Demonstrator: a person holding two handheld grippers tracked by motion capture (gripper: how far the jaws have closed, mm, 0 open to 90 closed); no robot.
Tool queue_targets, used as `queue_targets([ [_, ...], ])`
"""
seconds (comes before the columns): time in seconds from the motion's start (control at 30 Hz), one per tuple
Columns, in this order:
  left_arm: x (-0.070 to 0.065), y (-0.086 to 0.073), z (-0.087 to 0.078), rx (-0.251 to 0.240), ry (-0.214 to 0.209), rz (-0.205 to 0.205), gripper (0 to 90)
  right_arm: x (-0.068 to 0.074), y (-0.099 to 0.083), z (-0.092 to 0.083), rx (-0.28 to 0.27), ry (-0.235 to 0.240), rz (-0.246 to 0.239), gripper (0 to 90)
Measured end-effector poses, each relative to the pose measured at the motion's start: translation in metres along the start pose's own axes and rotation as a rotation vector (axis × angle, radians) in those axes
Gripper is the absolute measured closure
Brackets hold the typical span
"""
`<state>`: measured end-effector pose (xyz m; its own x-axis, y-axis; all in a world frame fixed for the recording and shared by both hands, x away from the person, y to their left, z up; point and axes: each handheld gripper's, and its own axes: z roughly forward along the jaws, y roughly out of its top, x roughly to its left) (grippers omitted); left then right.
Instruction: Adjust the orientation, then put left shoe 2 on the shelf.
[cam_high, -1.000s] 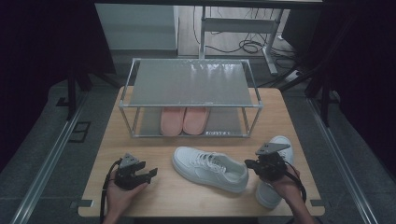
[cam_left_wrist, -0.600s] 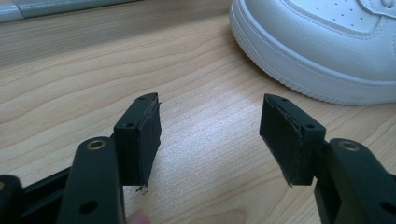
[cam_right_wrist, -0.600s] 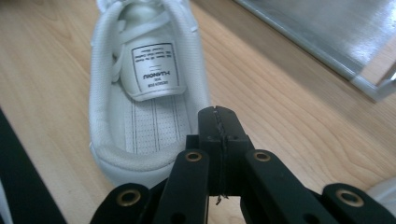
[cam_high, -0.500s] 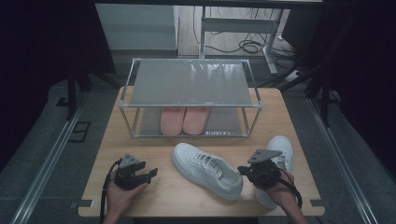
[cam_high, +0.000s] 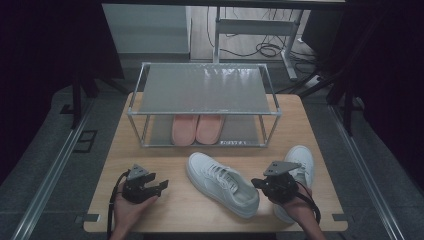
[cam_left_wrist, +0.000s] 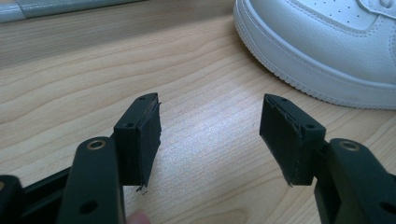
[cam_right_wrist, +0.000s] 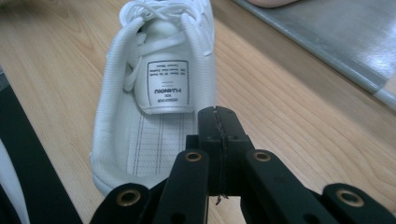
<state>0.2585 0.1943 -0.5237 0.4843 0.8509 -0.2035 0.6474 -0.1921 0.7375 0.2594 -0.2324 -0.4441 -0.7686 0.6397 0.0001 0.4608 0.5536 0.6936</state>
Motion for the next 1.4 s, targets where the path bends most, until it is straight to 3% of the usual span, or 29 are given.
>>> queue_targets([
  [0.27, -0.001, 0.000, 0.000, -0.002, 0.001, -0.001, 39.1, -0.002, -0.005, -0.005, 0.012, -0.032, 0.008, 90.0],
  [0.5, -0.001, 0.000, -0.001, -0.004, 0.001, 0.000, 39.1, 0.005, -0.010, -0.003, 0.043, -0.033, -0.015, 90.0],
  [0.83, -0.001, 0.000, 0.000, -0.003, 0.001, 0.001, 39.1, 0.012, -0.016, -0.007, 0.031, -0.010, -0.013, 90.0],
  [1.07, 0.000, 0.001, -0.001, -0.006, 0.002, 0.000, 39.1, 0.006, -0.010, -0.010, -0.028, -0.021, 0.008, 89.1],
  [1.4, 0.000, 0.000, -0.006, -0.017, 0.006, -0.004, 39.0, 0.001, 0.005, -0.005, -0.106, 0.013, 0.037, 82.6],
])
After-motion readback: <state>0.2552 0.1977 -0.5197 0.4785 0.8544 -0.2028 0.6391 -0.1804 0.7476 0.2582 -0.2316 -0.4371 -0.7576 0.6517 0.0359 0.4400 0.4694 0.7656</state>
